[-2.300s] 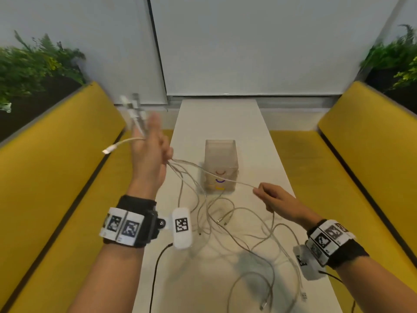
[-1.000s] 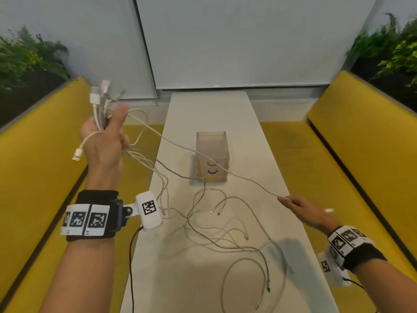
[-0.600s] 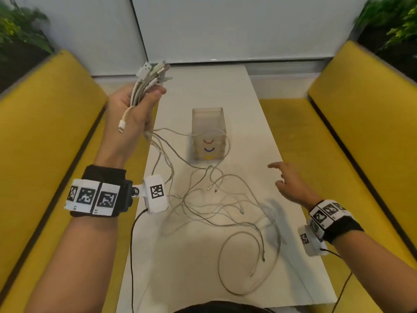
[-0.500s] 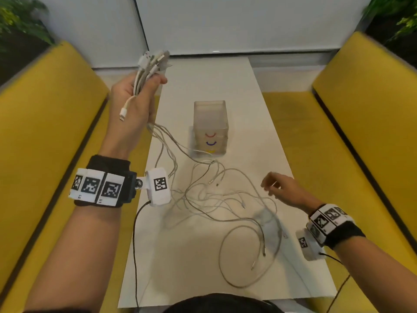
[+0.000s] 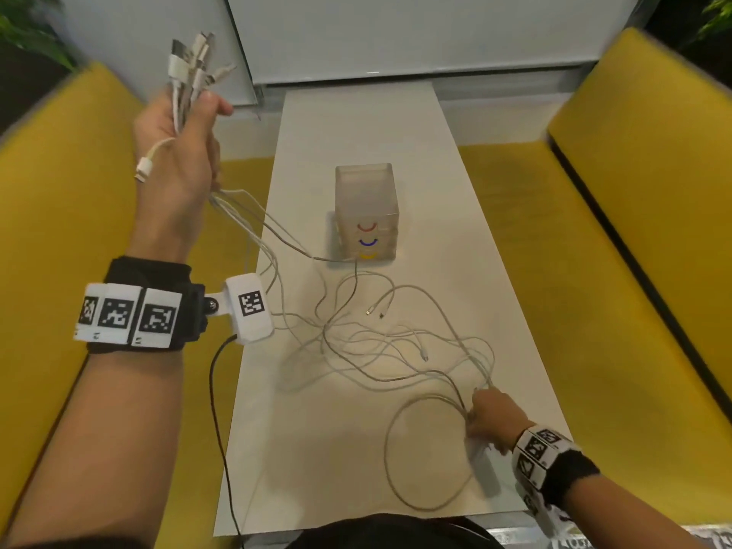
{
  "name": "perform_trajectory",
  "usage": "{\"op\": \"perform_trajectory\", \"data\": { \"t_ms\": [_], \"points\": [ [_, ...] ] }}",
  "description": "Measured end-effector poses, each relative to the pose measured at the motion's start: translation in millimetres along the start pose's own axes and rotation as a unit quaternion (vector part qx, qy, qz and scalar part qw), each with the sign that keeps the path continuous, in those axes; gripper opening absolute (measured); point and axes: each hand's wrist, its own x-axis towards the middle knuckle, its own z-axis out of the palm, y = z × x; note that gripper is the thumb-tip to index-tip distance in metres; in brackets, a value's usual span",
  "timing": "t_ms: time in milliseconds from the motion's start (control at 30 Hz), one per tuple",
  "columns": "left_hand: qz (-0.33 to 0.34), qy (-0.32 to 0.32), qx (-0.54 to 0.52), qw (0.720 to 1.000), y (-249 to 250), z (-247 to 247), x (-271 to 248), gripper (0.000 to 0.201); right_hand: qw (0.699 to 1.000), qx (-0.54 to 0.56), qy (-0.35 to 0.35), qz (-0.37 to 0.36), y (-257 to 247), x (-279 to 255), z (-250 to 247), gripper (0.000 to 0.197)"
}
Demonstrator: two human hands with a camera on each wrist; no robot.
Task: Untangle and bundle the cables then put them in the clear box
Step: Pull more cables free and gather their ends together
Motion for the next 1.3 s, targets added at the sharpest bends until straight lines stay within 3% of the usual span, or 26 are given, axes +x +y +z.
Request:
{"op": "perform_trajectory", "data": {
  "t_ms": [167, 300, 400, 533, 667, 767, 867, 967, 1100, 1300],
  "points": [
    [-0.003, -0.041, 0.028, 0.999, -8.4, 4.4, -7.9, 0.016, 0.997, -0.004, 0.078, 0.001, 18.6, 13.3, -13.4, 0.018],
    [-0.022, -0.088, 0.047, 0.995, -11.8, 13.6, -15.3, 0.017, 0.981, 0.115, 0.132, -0.085, 15.8, 4.9, -60.8, 0.022],
    [-0.072, -0.161, 0.007, 0.984, -18.0, 28.4, -27.3, 0.014, 0.937, 0.257, 0.148, -0.183, -1.3, -19.2, -109.9, 0.017],
    [-0.139, -0.294, -0.054, 0.944, -35.6, 55.7, -51.6, 0.014, 0.885, 0.307, 0.196, -0.291, -32.4, -52.4, -162.9, 0.017],
    [-0.186, -0.375, -0.092, 0.904, -48.9, 81.2, -78.8, 0.012, 0.845, 0.362, 0.198, -0.34, -61.7, -74.5, -194.4, 0.016],
    [-0.237, -0.411, -0.116, 0.873, -52.3, 95.2, -96.0, 0.025, 0.806, 0.443, 0.168, -0.355, -74.0, -79.5, -205.2, 0.022],
    [-0.223, -0.424, -0.083, 0.874, -57.7, 101.8, -105.4, 0.037, 0.783, 0.499, 0.128, -0.349, -77.1, -76.6, -207.1, 0.025],
    [-0.14, -0.419, -0.013, 0.897, -60.4, 104.4, -108.8, 0.049, 0.761, 0.555, 0.097, -0.321, -78.6, -71.8, -203.0, 0.02],
    [-0.112, -0.395, 0.029, 0.911, -67.4, 110.2, -113.0, 0.033, 0.742, 0.604, 0.131, -0.26, -82.9, -65.0, -193.6, 0.017],
    [-0.139, -0.355, 0.034, 0.924, -75.3, 124.0, -121.5, 0.015, 0.761, 0.568, 0.183, -0.255, -97.8, -62.2, -175.9, 0.019]
  ]
}}
